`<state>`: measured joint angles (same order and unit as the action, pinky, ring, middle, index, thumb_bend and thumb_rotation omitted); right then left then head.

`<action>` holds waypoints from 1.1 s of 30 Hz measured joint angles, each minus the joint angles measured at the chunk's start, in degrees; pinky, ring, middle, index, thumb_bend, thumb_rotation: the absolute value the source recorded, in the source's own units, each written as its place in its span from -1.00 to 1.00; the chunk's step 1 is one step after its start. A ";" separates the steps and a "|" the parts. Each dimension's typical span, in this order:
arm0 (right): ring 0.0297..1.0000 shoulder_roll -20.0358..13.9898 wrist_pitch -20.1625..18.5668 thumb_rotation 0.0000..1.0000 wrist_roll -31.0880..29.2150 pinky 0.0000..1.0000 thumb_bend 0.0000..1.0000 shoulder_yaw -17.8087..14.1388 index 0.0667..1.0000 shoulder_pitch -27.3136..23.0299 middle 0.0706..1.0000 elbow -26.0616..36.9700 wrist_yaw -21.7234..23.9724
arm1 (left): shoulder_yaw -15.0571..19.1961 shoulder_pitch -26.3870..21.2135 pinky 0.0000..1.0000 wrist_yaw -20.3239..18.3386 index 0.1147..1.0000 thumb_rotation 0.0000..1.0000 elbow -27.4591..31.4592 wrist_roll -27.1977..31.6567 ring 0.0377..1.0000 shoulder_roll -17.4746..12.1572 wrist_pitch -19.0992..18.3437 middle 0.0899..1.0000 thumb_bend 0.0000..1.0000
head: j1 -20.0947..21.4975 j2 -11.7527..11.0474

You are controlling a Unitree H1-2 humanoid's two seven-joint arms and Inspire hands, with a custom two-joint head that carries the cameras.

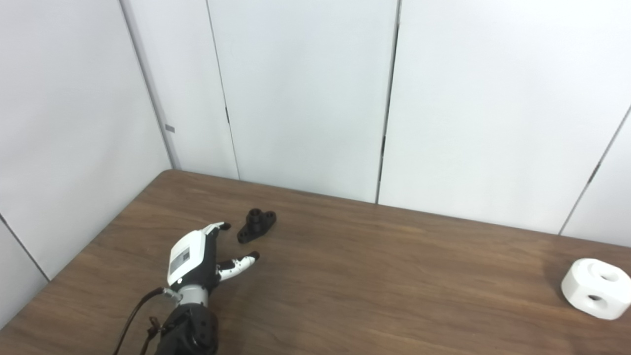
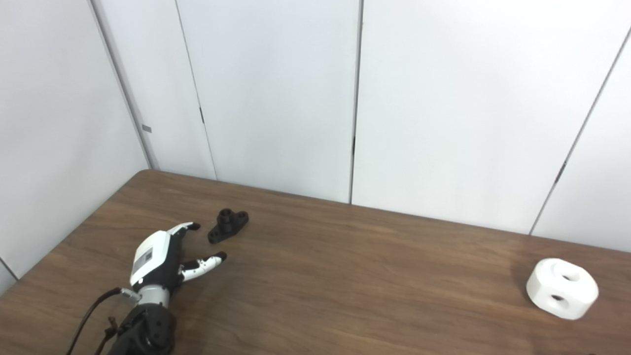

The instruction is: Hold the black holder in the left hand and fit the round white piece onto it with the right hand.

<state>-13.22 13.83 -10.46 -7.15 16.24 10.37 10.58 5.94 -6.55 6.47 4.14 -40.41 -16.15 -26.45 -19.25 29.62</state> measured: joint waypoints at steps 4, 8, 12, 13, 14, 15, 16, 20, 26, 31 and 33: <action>1.00 -0.01 -0.59 1.00 0.04 1.00 0.27 -0.03 1.00 0.08 1.00 0.21 0.12 | -0.06 -0.57 0.80 -0.07 0.59 -0.20 -0.43 -0.22 0.85 -0.63 -0.20 0.76 0.63 | 0.00 1.58; 1.00 -0.15 -2.38 1.00 -0.06 1.00 0.31 -0.04 1.00 0.21 1.00 0.81 0.13 | 0.09 -0.91 0.82 -0.31 0.59 -0.20 -0.56 -0.40 0.86 -0.83 -0.30 0.77 0.62 | -0.26 2.63; 1.00 -0.25 -3.02 1.00 0.00 1.00 0.33 -0.06 1.00 0.33 1.00 1.13 0.14 | 0.24 -1.50 0.81 -0.86 0.58 -0.20 -1.68 -1.20 0.86 -0.73 -0.32 0.77 0.61 | -0.26 2.64; 1.00 -0.27 -3.17 1.00 0.01 1.00 0.32 -0.07 1.00 0.36 1.00 1.17 0.14 | 0.30 -1.86 0.81 -1.03 0.57 -0.20 -2.27 -1.22 0.86 -0.72 -0.40 0.77 0.61 | -0.26 2.98; 1.00 -0.29 -3.34 1.00 0.01 1.00 0.30 -0.07 1.00 0.39 1.00 1.19 0.13 | 0.38 -2.16 0.80 -1.14 0.57 -0.20 -2.71 -1.22 0.86 -0.71 -0.42 0.77 0.62 | -0.35 3.25; 1.00 -0.30 -3.50 1.00 0.02 1.00 0.29 -0.07 1.00 0.39 1.00 1.21 0.13 | 0.46 -2.48 0.80 -1.27 0.56 -0.20 -2.87 -1.22 0.86 -0.72 -0.43 0.77 0.62 | -0.35 3.25; 1.00 -0.29 -3.55 1.00 0.02 1.00 0.30 -0.07 1.00 0.41 1.00 1.22 0.13 | 0.53 -2.83 0.80 -1.42 0.56 -0.22 -3.01 -1.23 0.87 -0.72 -0.43 0.77 0.62 | -0.35 3.25; 1.00 -0.25 -4.21 1.00 0.20 1.00 0.32 -0.09 1.00 0.44 1.00 1.38 -0.01 | 1.04 -4.82 0.84 -2.36 0.56 -0.25 -5.09 -1.15 0.90 -0.72 -0.44 0.80 0.59 | -0.44 3.78; 1.00 -0.25 -4.47 1.00 0.20 1.00 0.37 -0.11 1.00 0.45 1.00 1.57 0.00 | 1.10 -7.49 0.76 -3.05 0.51 -0.27 -7.71 -0.89 0.88 -1.05 -0.46 0.77 0.61 | -0.44 5.45; 1.00 -0.27 -4.53 1.00 0.23 1.00 0.37 -0.12 1.00 0.44 1.00 1.61 0.06 | 0.44 -8.57 0.80 -3.04 0.48 -0.24 -8.94 -0.89 0.89 -1.93 -0.46 0.77 0.62 | -0.53 6.85; 1.00 -0.28 -4.81 1.00 0.12 1.00 0.39 -0.11 1.00 0.45 1.00 1.71 0.08 | 0.40 -8.60 0.80 -3.06 0.49 -0.24 -9.52 -0.89 0.89 -1.93 -0.47 0.78 0.61 | -0.53 7.46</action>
<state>-13.50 9.03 -10.33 -7.27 16.69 12.09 10.66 6.33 -15.15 3.40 -5.38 -41.31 -18.08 -26.91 -19.78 37.08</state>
